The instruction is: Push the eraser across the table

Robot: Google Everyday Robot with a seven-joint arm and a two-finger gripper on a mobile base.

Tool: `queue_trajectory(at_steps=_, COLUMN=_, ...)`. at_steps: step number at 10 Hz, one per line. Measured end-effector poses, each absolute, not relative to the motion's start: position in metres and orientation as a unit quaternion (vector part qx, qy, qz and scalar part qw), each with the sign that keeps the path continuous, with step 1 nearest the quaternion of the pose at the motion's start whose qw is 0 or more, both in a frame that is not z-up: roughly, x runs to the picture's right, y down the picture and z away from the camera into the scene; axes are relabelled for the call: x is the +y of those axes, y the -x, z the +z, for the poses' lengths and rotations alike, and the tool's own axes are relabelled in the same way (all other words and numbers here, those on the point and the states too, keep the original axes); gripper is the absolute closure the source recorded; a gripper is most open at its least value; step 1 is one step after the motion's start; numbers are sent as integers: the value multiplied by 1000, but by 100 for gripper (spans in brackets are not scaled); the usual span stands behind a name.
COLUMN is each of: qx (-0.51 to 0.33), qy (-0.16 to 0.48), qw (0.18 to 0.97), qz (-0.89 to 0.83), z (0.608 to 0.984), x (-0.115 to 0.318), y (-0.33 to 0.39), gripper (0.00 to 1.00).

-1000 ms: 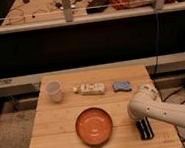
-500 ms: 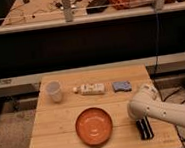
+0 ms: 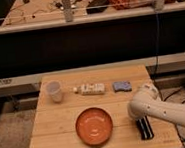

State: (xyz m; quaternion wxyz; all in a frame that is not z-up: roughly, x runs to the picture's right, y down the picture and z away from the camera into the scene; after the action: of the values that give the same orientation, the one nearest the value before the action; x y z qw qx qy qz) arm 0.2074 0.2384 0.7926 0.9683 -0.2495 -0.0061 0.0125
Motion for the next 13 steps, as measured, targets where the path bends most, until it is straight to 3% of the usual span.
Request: queue_trajectory(at_steps=13, qx=-11, qy=251, qw=967, qz=37, z=807, x=232, y=-225, gripper=100)
